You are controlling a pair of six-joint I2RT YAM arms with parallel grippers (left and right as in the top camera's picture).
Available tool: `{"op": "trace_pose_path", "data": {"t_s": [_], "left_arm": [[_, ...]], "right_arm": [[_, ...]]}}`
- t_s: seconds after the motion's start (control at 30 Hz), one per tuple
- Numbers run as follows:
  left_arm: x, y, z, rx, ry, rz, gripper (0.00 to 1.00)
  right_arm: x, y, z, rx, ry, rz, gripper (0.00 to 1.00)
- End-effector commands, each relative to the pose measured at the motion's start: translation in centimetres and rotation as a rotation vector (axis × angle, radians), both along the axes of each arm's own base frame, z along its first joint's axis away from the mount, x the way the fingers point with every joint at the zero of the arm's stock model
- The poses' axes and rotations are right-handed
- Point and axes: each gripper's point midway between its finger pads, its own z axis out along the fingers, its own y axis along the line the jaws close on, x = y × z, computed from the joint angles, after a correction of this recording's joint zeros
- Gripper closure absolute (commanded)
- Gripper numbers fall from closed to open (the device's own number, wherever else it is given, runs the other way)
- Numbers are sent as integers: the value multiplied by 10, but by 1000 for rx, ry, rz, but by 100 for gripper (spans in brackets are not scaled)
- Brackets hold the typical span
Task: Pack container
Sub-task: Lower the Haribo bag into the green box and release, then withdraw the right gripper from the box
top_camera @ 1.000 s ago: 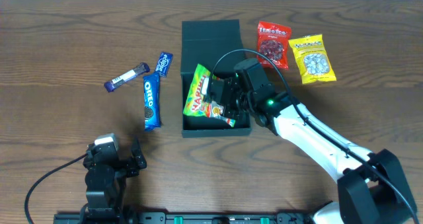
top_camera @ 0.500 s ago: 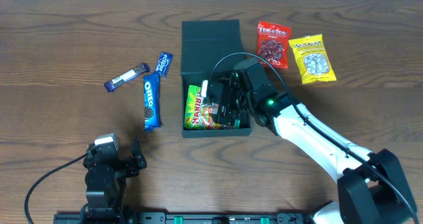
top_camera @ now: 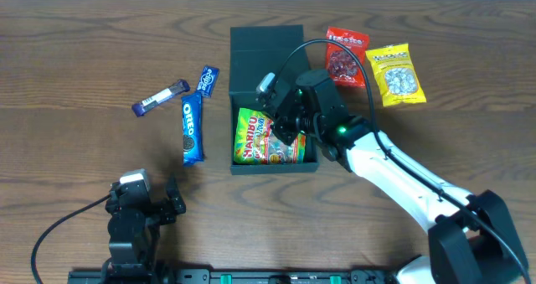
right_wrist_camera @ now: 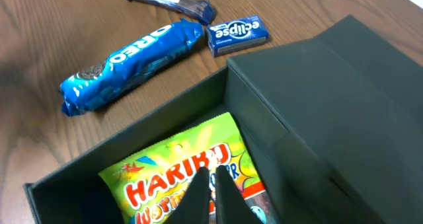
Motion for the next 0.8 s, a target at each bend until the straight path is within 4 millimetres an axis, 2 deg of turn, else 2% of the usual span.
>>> {"op": "trace_pose_path", "data": {"t_s": [0.0, 0.2, 0.53, 0.77], "left_arm": [[0, 2, -4, 12, 5, 11, 5], [0, 2, -4, 12, 5, 11, 5], [0, 2, -4, 12, 5, 11, 5], [0, 2, -4, 12, 5, 11, 5]], "right_arm": [[0, 11, -22, -11, 53, 2, 99], [9, 17, -59, -28, 84, 1, 99], [9, 23, -116, -68, 148, 12, 99], [-3, 23, -134, -113, 174, 53, 99]]}}
